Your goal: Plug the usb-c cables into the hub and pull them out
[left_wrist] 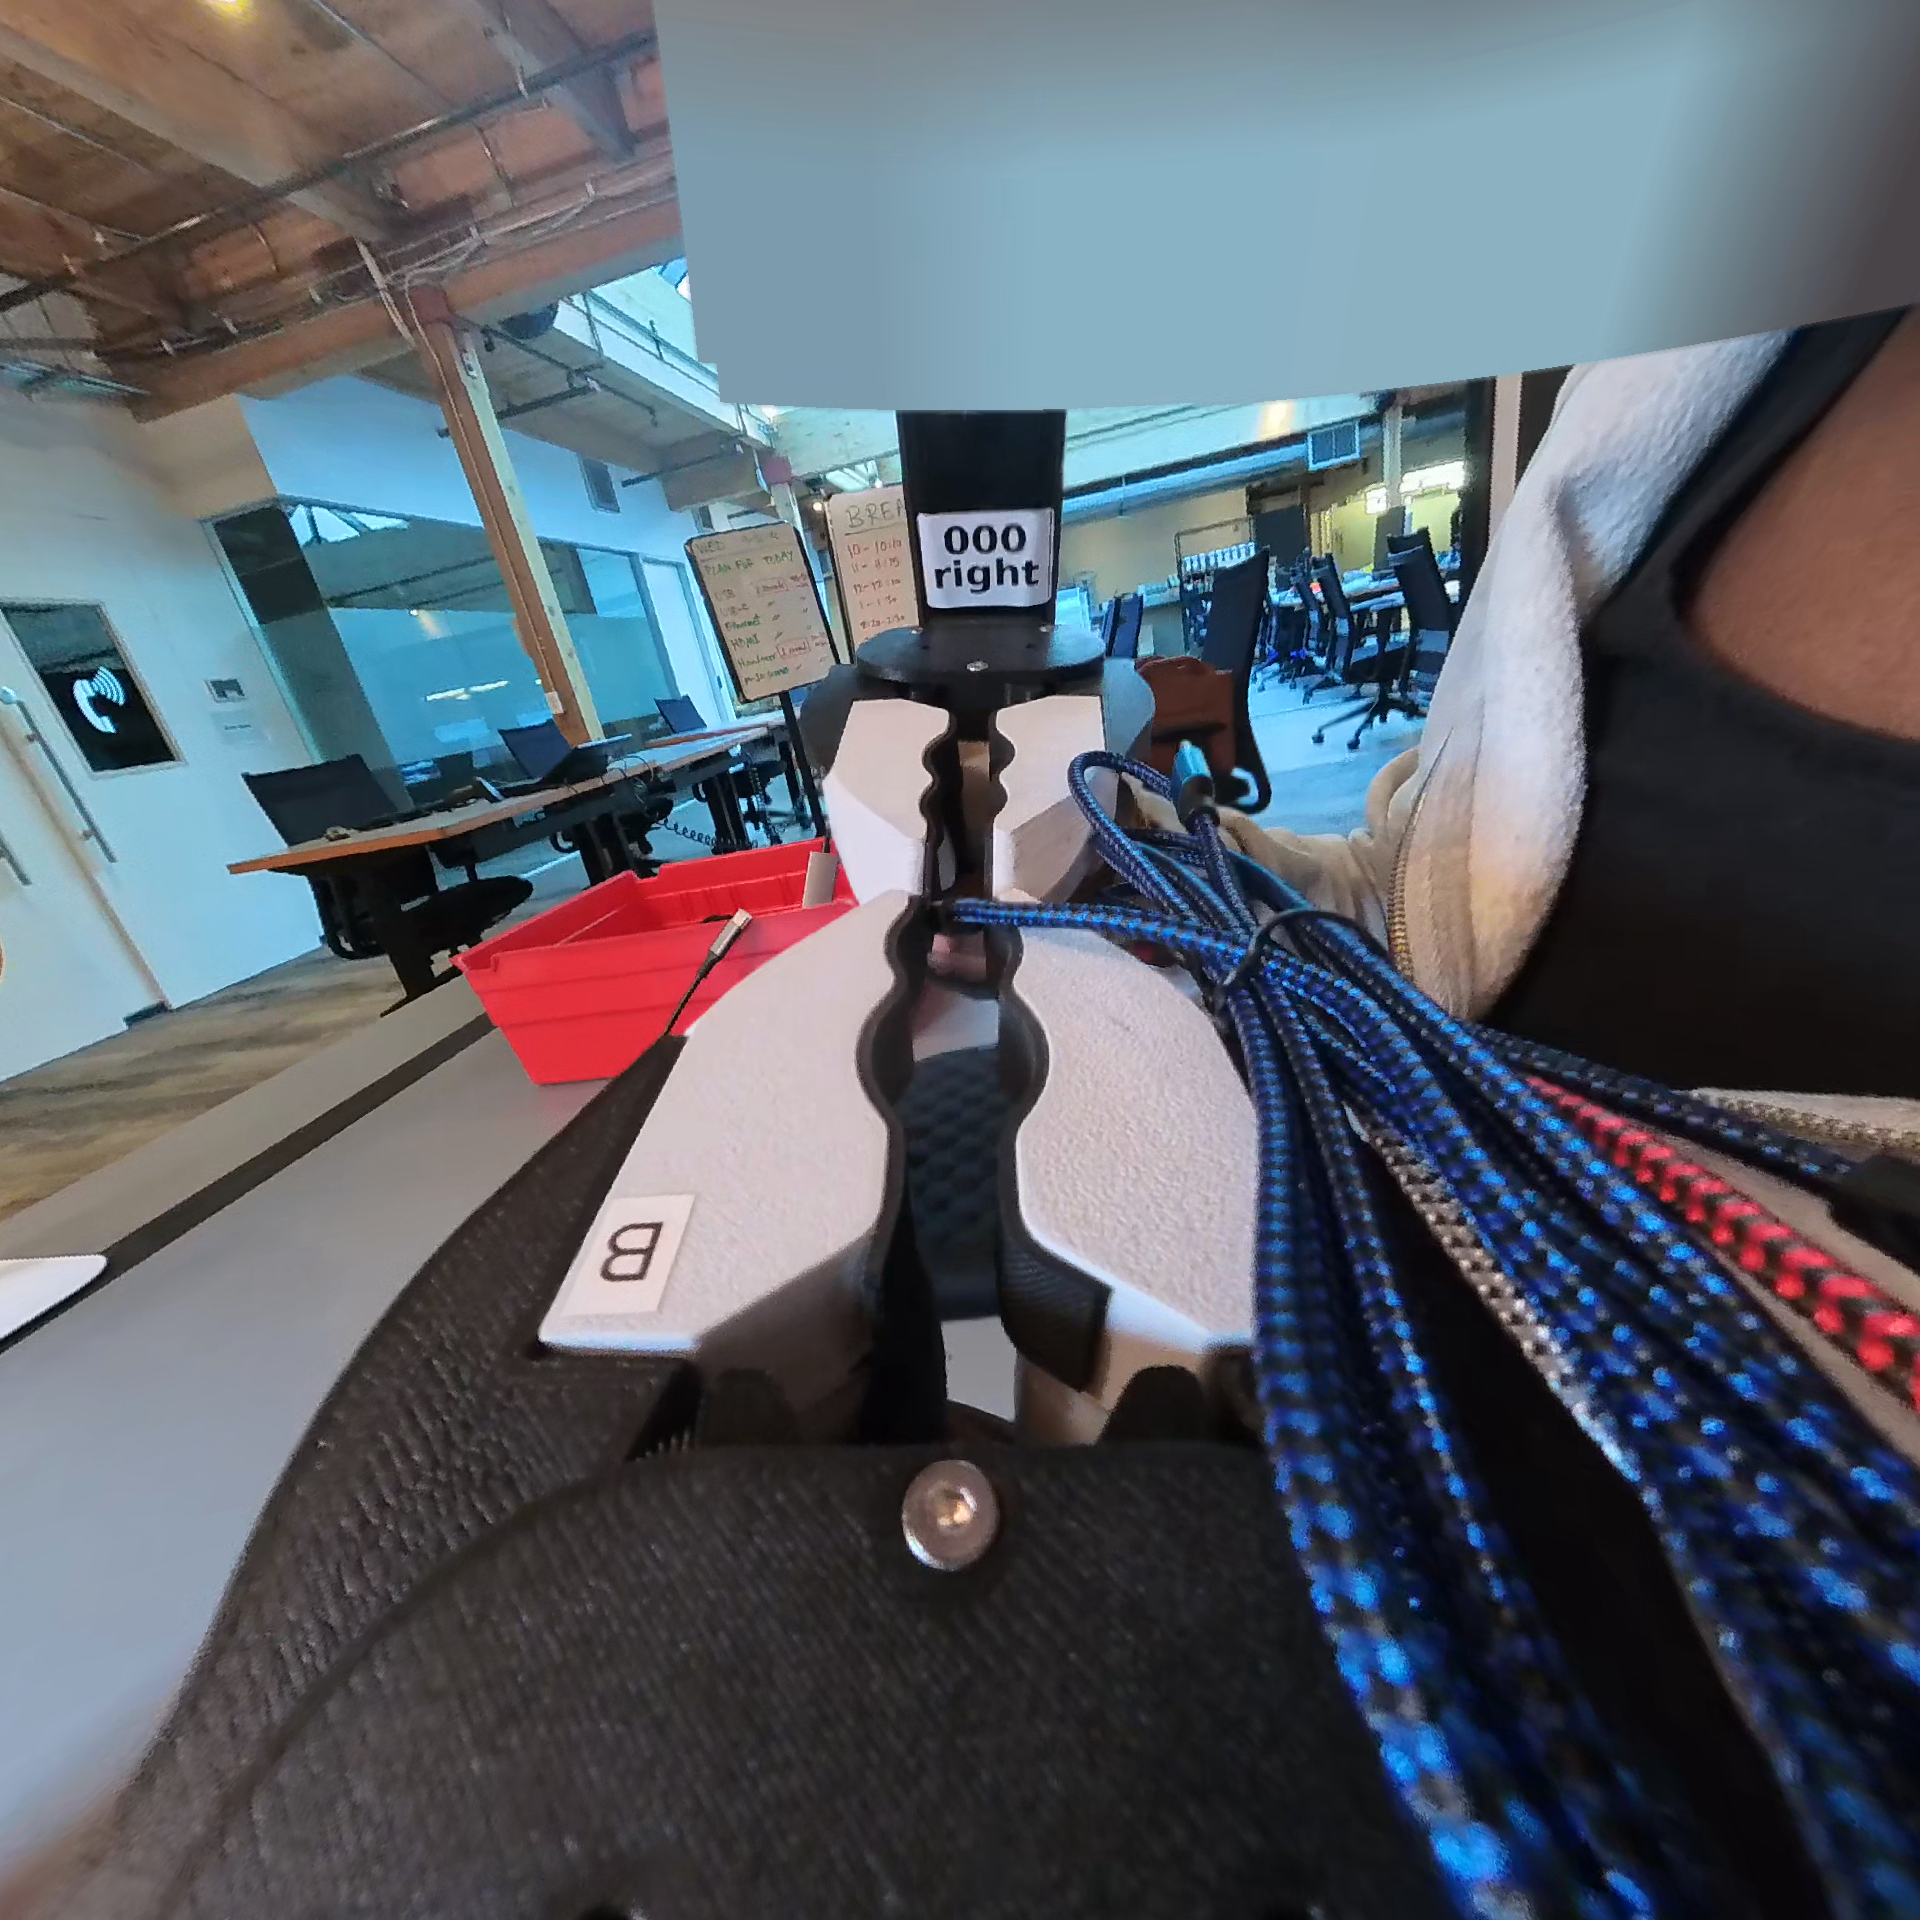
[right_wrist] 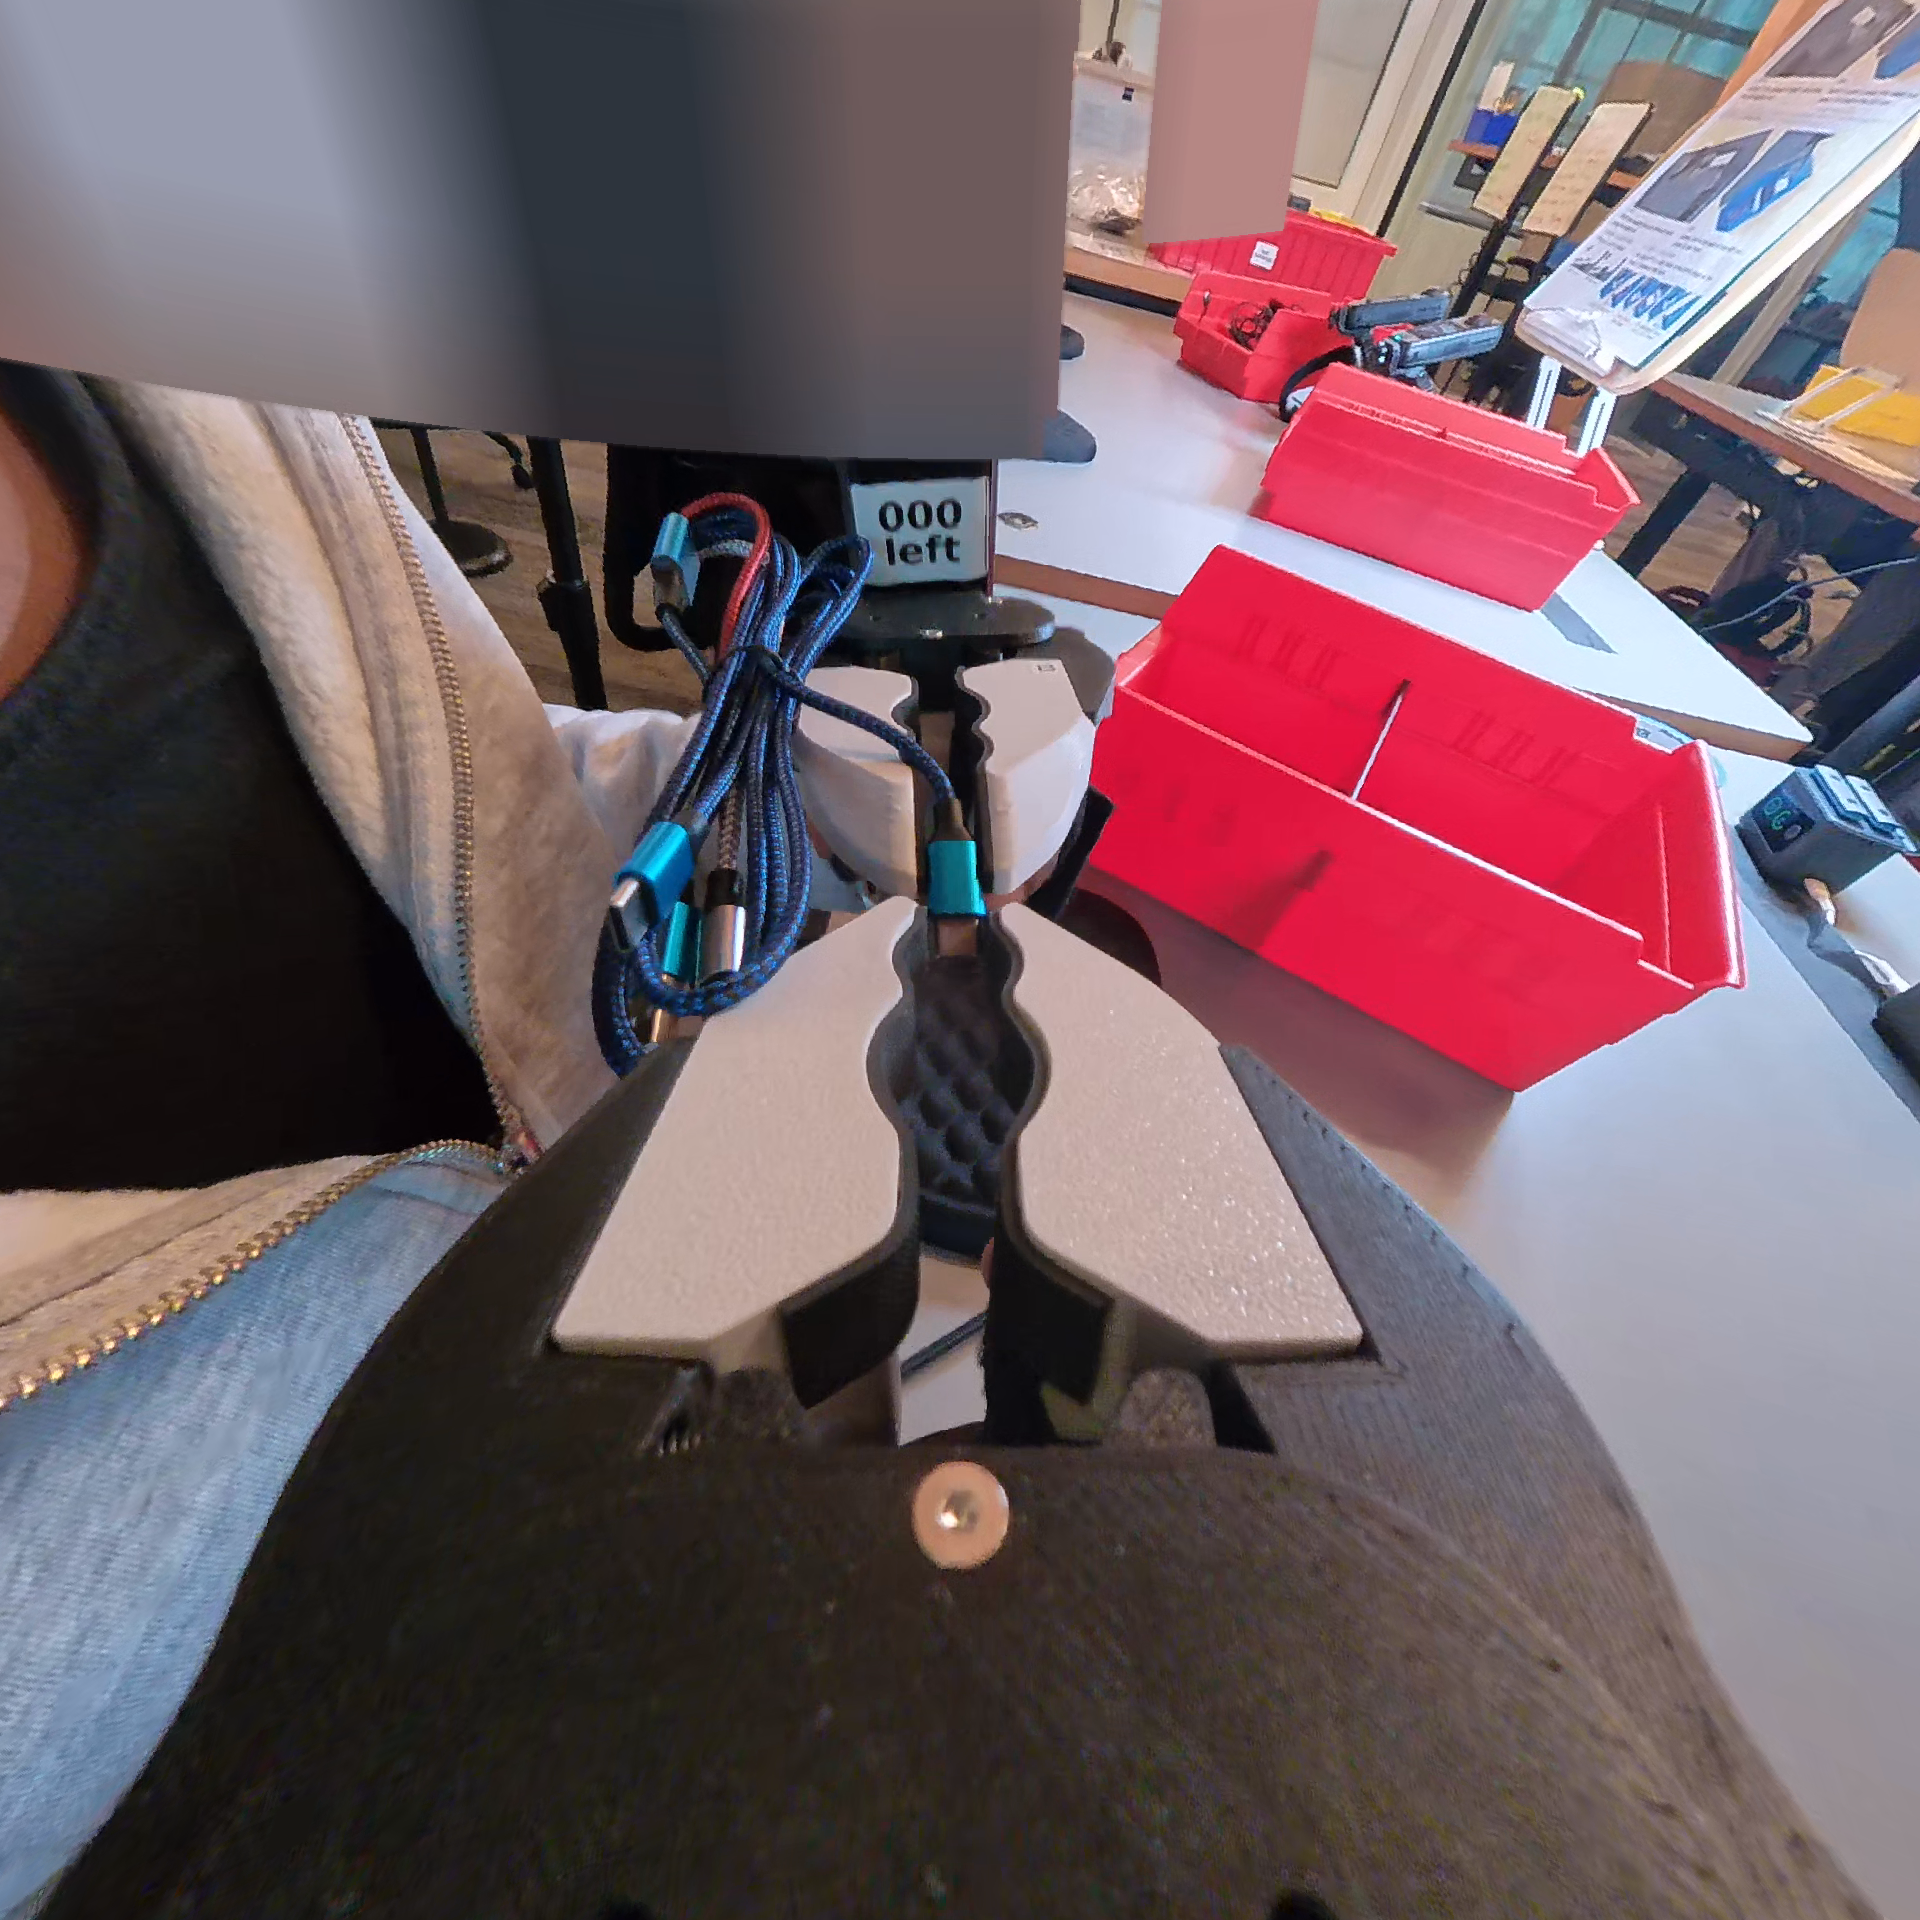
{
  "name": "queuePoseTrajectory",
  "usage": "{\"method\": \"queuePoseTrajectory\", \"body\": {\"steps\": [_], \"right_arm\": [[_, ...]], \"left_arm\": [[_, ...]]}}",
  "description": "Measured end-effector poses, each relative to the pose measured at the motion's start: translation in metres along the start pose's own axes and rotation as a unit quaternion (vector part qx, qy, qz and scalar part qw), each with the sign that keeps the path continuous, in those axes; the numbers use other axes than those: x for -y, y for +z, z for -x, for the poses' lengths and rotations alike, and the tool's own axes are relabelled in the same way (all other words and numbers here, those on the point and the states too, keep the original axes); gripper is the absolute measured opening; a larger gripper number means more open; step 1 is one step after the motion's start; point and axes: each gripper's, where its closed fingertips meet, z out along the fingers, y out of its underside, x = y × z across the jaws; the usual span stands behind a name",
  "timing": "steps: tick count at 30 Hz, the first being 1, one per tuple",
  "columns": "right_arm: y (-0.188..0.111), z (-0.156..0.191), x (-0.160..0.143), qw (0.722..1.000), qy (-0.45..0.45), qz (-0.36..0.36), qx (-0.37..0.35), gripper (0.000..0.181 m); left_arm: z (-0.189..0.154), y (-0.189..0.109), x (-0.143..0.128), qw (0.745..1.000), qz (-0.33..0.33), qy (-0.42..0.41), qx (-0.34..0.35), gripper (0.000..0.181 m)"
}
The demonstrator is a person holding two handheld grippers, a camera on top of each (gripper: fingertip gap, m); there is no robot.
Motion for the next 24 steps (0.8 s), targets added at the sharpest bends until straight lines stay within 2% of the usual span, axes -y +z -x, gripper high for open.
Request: {"method": "queuePoseTrajectory", "body": {"steps": [1, 7, 8, 12, 14, 24], "right_arm": [[0.000, 0.000, 0.002, 1.000, 0.005, -0.009, 0.002, 0.009], [0.000, -0.005, 0.010, 0.995, 0.036, -0.094, -0.003, 0.017], [0.000, -0.003, 0.013, 0.993, 0.040, -0.114, 0.003, 0.018], [0.001, -0.002, 0.024, 0.980, 0.058, -0.191, 0.005, 0.019], [0.001, -0.002, 0.028, 0.973, 0.067, -0.219, 0.004, 0.013], [0.006, -0.003, 0.027, 0.968, 0.085, -0.234, 0.010, 0.008]], "left_arm": [[0.000, 0.000, 0.001, 1.000, -0.011, -0.007, -0.001, 0.010], [0.002, -0.005, 0.015, 0.994, -0.096, -0.056, -0.007, 0.015], [0.002, -0.005, 0.017, 0.993, -0.106, -0.060, -0.006, 0.011], [0.003, -0.006, 0.021, 0.989, -0.134, -0.060, -0.001, 0.014], [0.002, -0.005, 0.021, 0.989, -0.137, -0.059, -0.002, 0.013], [0.005, -0.010, 0.027, 0.986, -0.155, -0.056, 0.008, 0.011]]}}
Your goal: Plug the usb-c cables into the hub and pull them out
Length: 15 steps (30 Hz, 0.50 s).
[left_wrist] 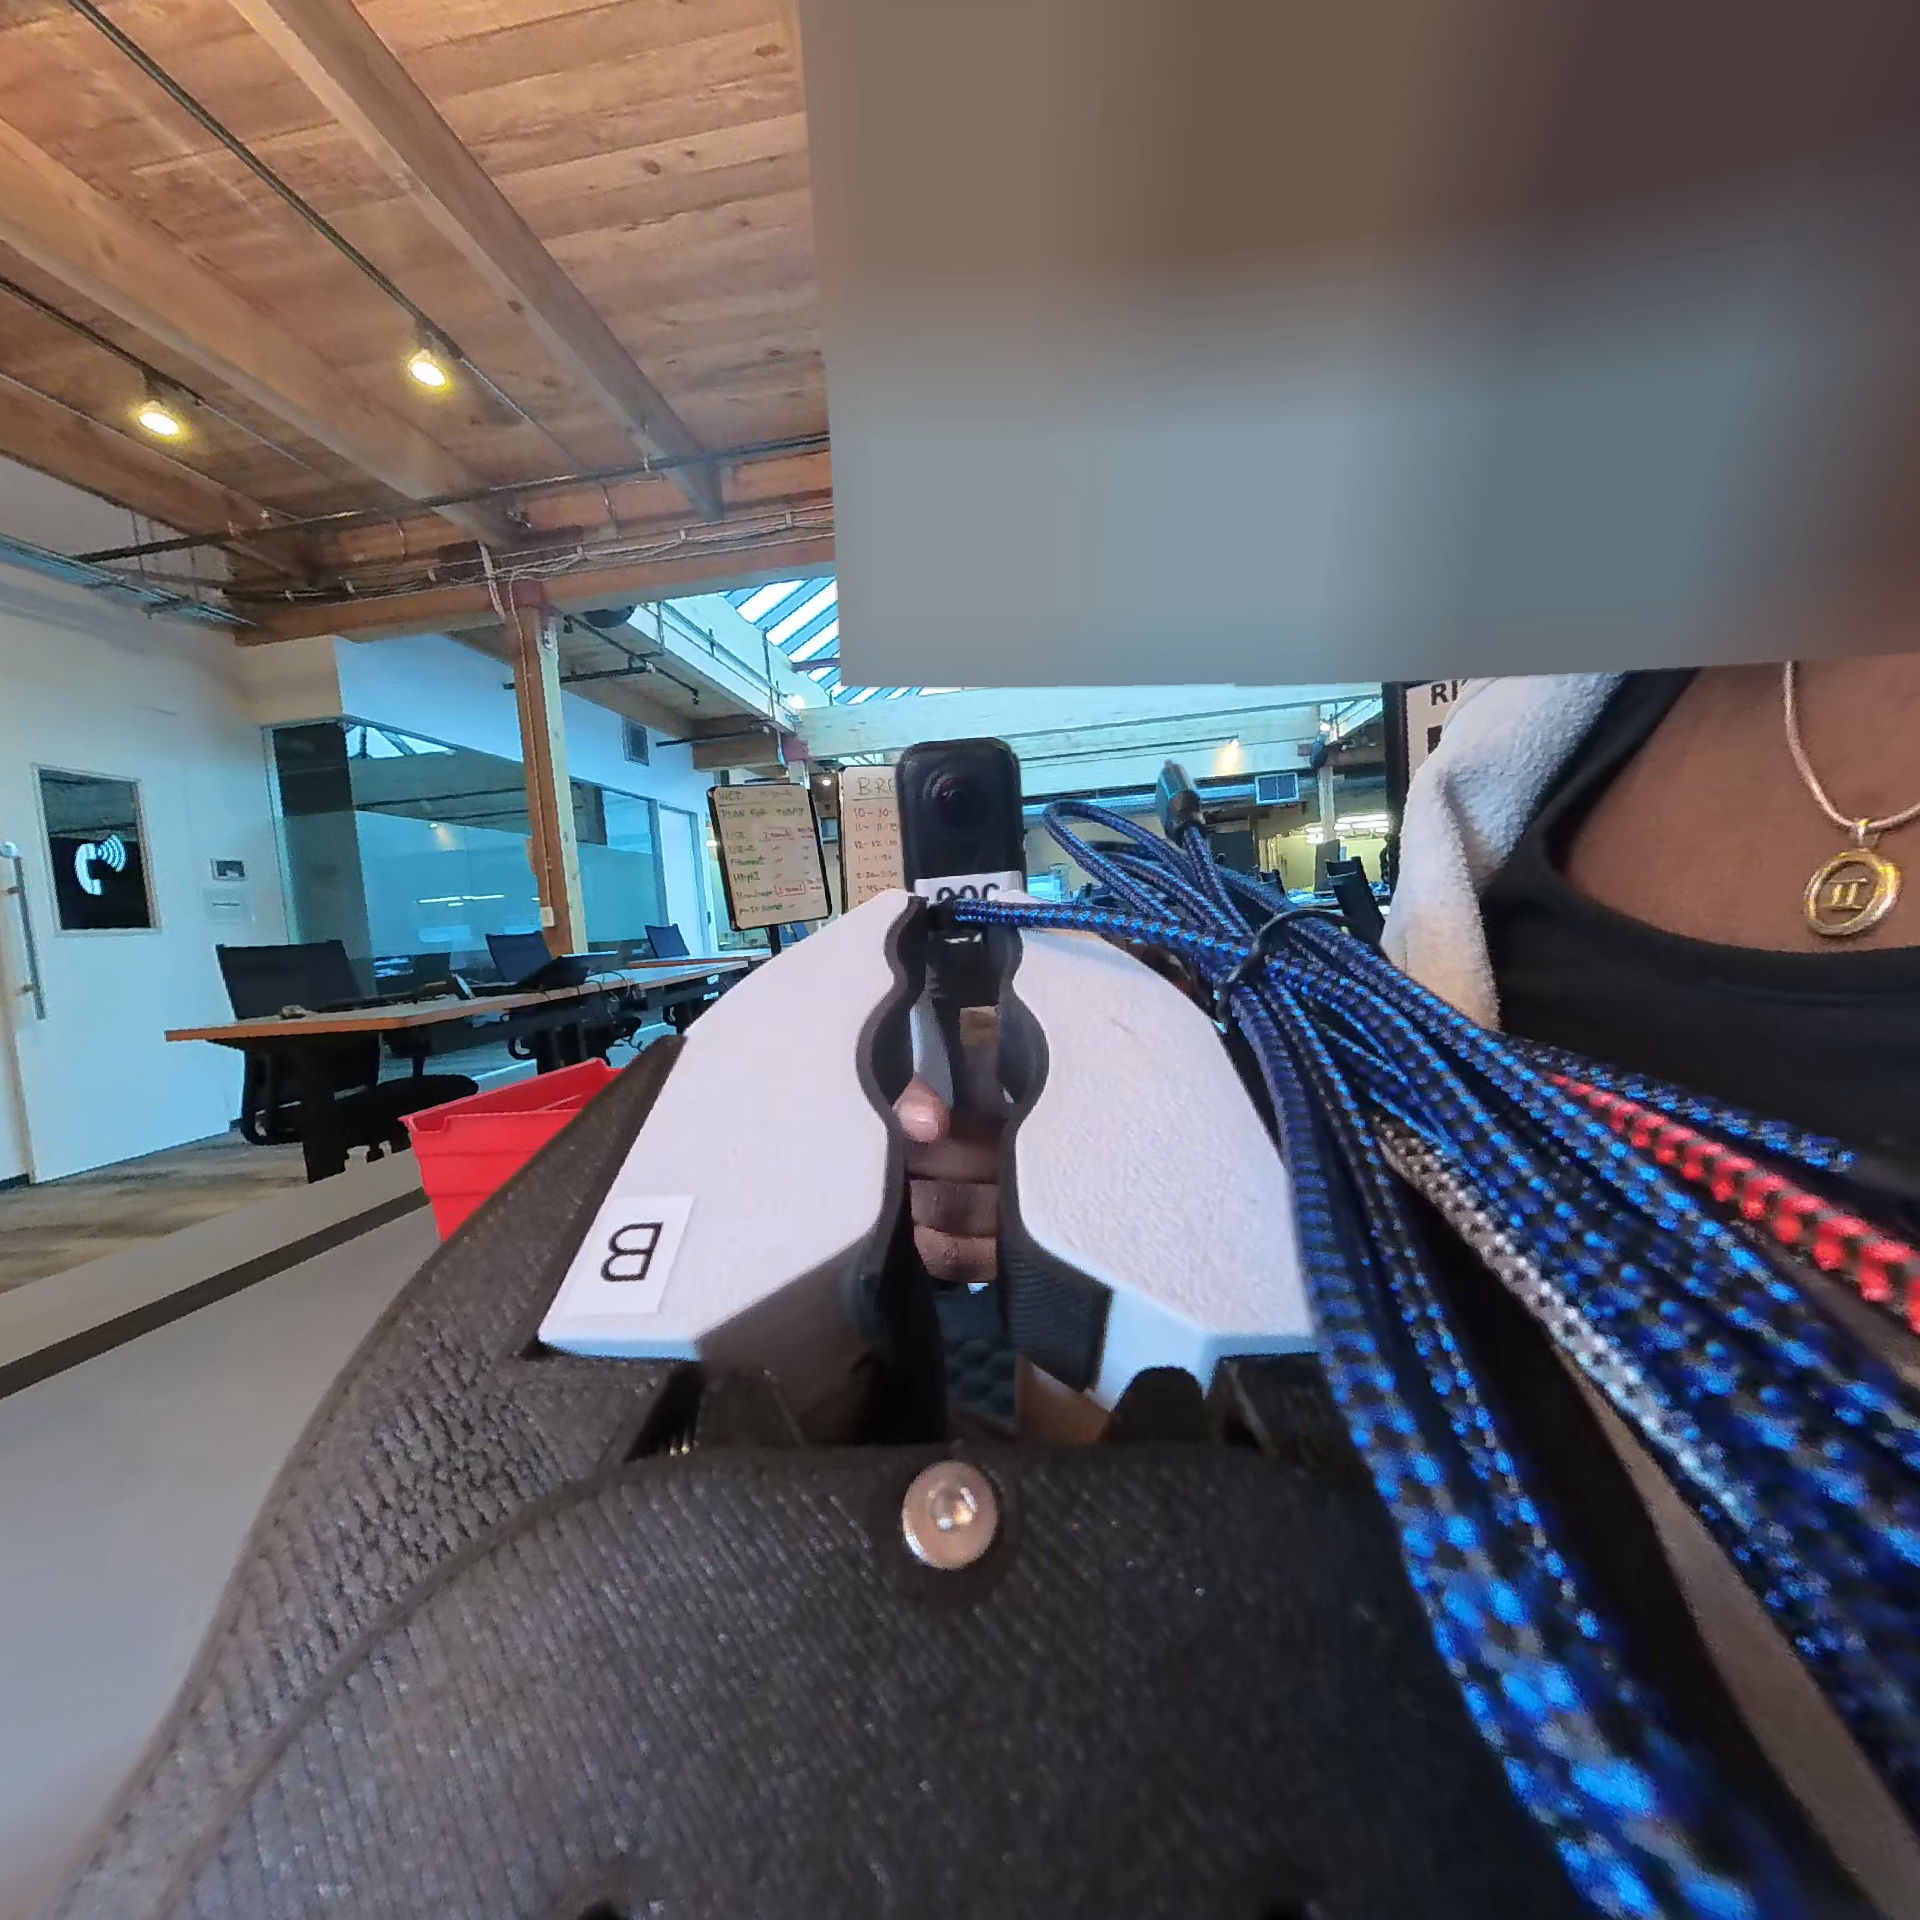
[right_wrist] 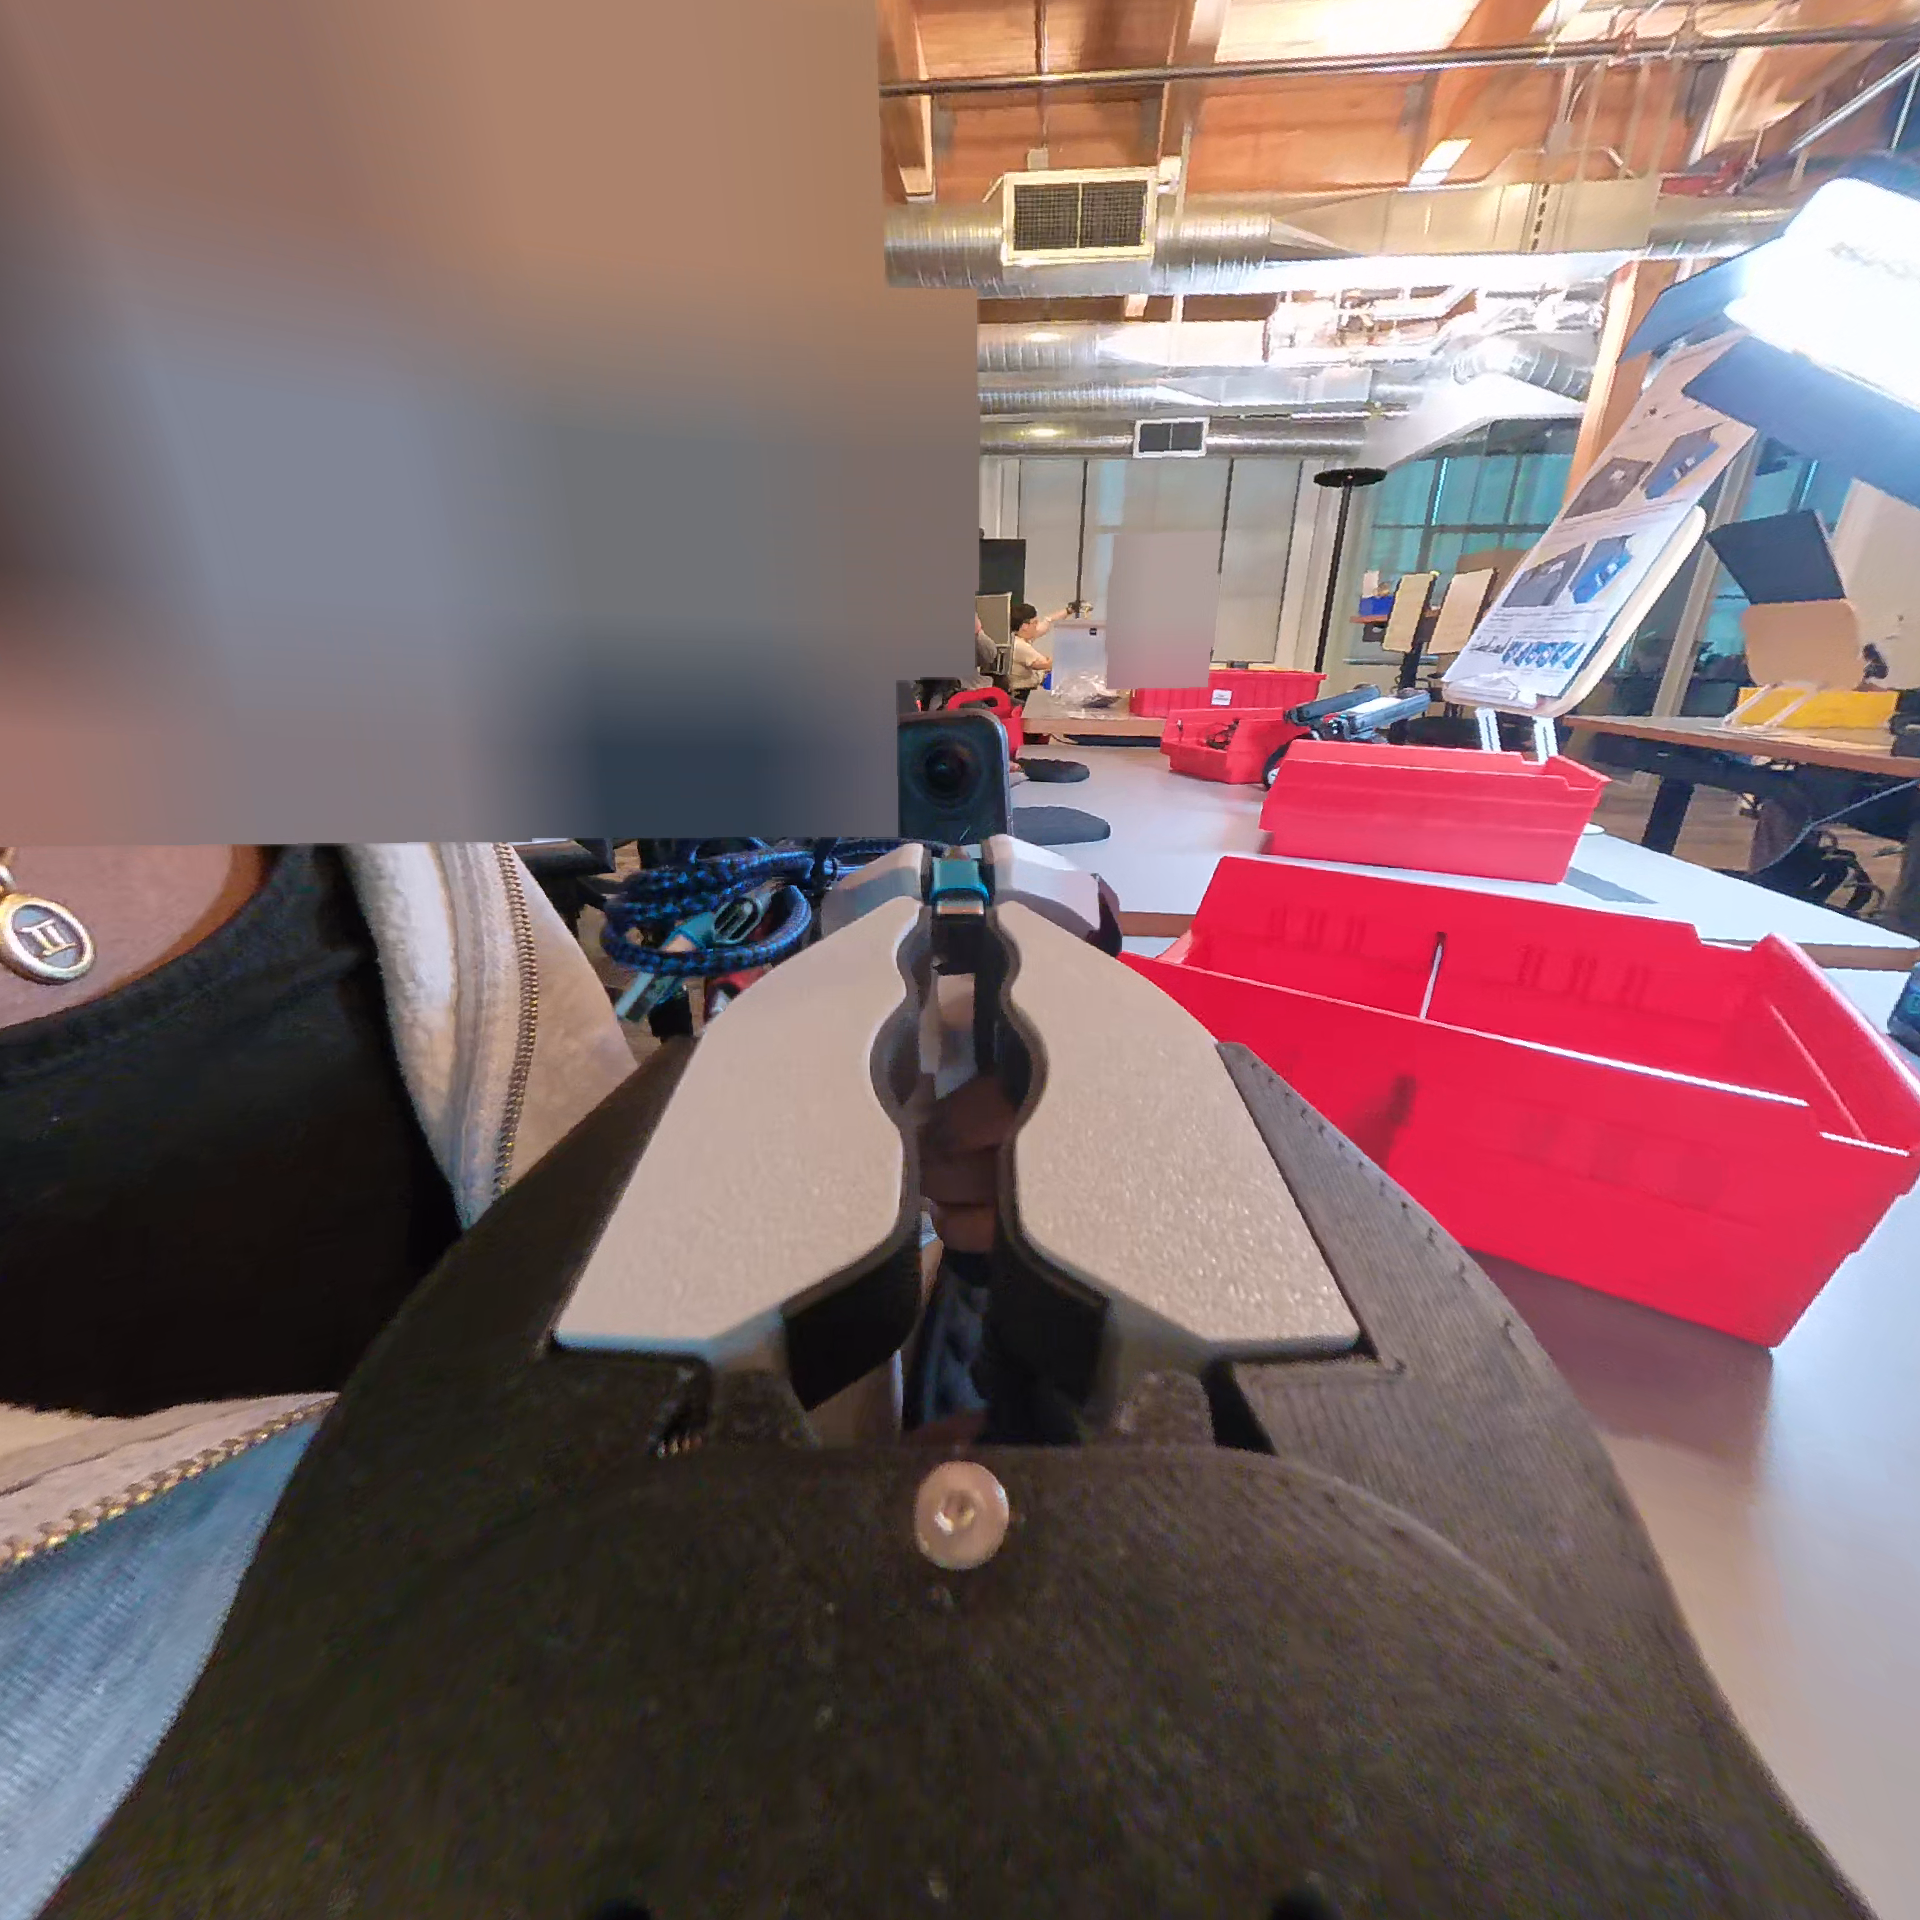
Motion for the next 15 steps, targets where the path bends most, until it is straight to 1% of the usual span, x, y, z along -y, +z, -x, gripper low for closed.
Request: {"method": "queuePoseTrajectory", "body": {"steps": [3, 4, 5, 6, 8, 9, 11, 12, 13, 15], "right_arm": [[-0.0001, 0.0000, -0.0016, 1.000, 0.002, 0.007, 0.002, 0.008], [-0.0002, 0.0001, -0.0013, 1.000, 0.004, 0.008, 0.003, 0.008], [-0.0004, 0.0003, 0.0001, 1.000, 0.006, 0.005, 0.004, 0.010], [-0.0008, 0.0007, 0.0023, 1.000, 0.009, -0.001, 0.006, 0.011], [-0.0013, 0.0010, 0.0034, 1.000, 0.008, -0.003, 0.008, 0.011], [-0.0013, 0.0005, 0.0018, 1.000, 0.005, 0.003, 0.006, 0.011], [-0.0013, 0.0002, 0.0001, 1.000, 0.003, 0.006, 0.004, 0.011], [-0.0015, 0.0005, 0.0011, 1.000, 0.005, 0.002, 0.005, 0.010], [-0.0018, 0.0004, 0.0018, 1.000, 0.007, -0.001, 0.006, 0.009], [-0.0021, 0.0008, 0.0017, 1.000, 0.006, -0.002, 0.007, 0.009]], "left_arm": [[-0.0001, -0.0009, -0.0010, 1.000, 0.005, -0.001, -0.002, 0.011], [-0.0001, -0.0009, -0.0010, 1.000, 0.005, 0.001, -0.002, 0.014], [-0.0004, -0.0006, -0.0011, 1.000, 0.006, 0.001, -0.002, 0.011], [-0.0007, -0.0004, -0.0018, 1.000, 0.008, 0.002, -0.003, 0.014], [-0.0009, 0.0002, -0.0026, 1.000, 0.009, 0.004, -0.003, 0.014], [-0.0012, 0.0004, -0.0022, 1.000, 0.008, 0.003, -0.004, 0.011], [-0.0009, 0.0004, -0.0019, 1.000, 0.007, 0.003, -0.003, 0.010], [-0.0007, 0.0001, -0.0023, 1.000, 0.009, 0.004, -0.003, 0.014], [-0.0009, 0.0000, -0.0028, 1.000, 0.011, 0.004, -0.003, 0.011], [-0.0011, 0.0001, -0.0029, 1.000, 0.011, 0.004, -0.003, 0.014]]}}
